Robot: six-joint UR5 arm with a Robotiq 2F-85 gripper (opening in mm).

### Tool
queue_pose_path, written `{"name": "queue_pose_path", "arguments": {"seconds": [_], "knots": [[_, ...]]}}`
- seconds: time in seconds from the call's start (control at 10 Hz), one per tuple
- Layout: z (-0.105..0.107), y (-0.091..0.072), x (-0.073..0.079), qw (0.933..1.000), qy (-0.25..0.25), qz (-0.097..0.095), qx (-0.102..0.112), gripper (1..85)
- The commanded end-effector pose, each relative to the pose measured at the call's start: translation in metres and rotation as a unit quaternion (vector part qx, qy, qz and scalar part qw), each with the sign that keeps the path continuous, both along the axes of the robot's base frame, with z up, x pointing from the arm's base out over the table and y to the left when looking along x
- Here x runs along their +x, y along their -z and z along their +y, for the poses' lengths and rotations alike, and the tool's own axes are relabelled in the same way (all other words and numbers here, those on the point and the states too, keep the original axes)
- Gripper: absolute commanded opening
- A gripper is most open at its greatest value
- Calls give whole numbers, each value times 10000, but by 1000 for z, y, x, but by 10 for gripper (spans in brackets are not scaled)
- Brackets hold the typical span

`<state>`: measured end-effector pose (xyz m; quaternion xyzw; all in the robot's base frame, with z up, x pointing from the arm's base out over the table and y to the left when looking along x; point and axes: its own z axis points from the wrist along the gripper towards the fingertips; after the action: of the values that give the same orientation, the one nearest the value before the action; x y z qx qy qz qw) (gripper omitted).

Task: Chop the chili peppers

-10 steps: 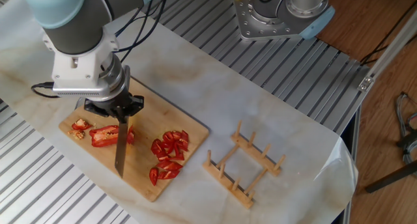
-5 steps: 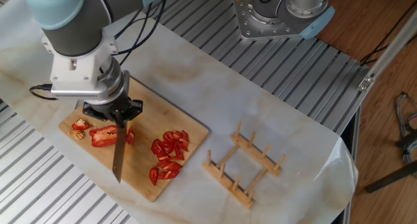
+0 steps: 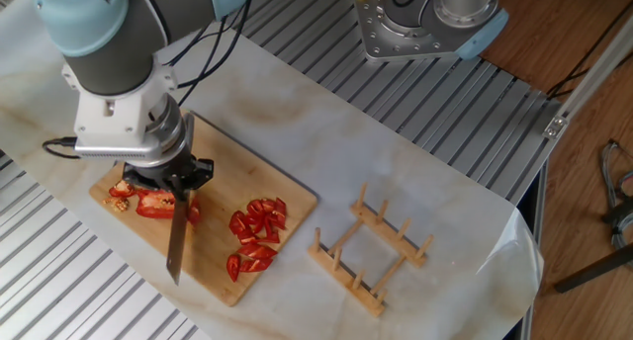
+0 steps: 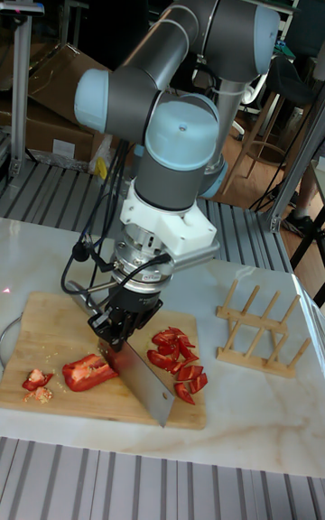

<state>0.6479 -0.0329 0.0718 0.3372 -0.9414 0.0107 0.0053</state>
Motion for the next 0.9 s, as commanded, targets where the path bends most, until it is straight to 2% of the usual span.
{"name": "queue_pose_path", "arguments": {"seconds": [0.0, 0.1, 0.4, 0.6, 0.7, 0.8], "knots": [[5, 7, 7, 10000, 61, -1, 51, 13], [8, 7, 5, 9999, 108, 36, 104, 13], [10, 7, 4, 9999, 48, 99, 81, 13], [9, -5, 7, 9993, -83, 151, -332, 13], [22, -4, 8, 9997, -69, 195, -132, 13], [24, 1, 6, 9997, -63, 240, 14, 13]]}}
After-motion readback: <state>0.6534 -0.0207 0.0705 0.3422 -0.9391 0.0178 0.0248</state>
